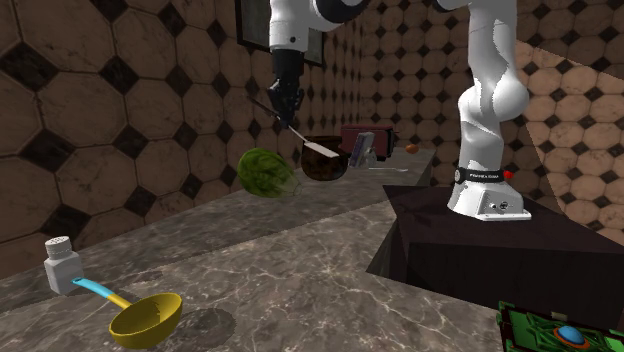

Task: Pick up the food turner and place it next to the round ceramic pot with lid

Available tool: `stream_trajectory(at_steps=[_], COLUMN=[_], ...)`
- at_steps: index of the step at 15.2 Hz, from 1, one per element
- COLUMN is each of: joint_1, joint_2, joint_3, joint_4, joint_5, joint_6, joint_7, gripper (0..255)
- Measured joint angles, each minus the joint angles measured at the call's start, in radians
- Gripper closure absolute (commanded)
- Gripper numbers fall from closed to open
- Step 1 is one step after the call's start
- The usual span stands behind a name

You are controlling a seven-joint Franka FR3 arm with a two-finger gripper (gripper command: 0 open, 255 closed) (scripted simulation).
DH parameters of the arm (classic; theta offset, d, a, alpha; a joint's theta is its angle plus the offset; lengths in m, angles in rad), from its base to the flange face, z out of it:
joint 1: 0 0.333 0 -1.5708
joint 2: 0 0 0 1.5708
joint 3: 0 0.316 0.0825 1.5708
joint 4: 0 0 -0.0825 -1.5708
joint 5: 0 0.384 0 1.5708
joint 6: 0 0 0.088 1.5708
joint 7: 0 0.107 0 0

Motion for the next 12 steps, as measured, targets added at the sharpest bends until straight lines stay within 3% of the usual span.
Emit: stream_trajectory(at_steps=[12], joint_1=[-0.145], joint_2=[-0.217], joint_3=[-0.141], joint_4=[-0.248], joint_5=[0.098], joint_6=[0.056], joint_7=[-0.329], gripper=[255])
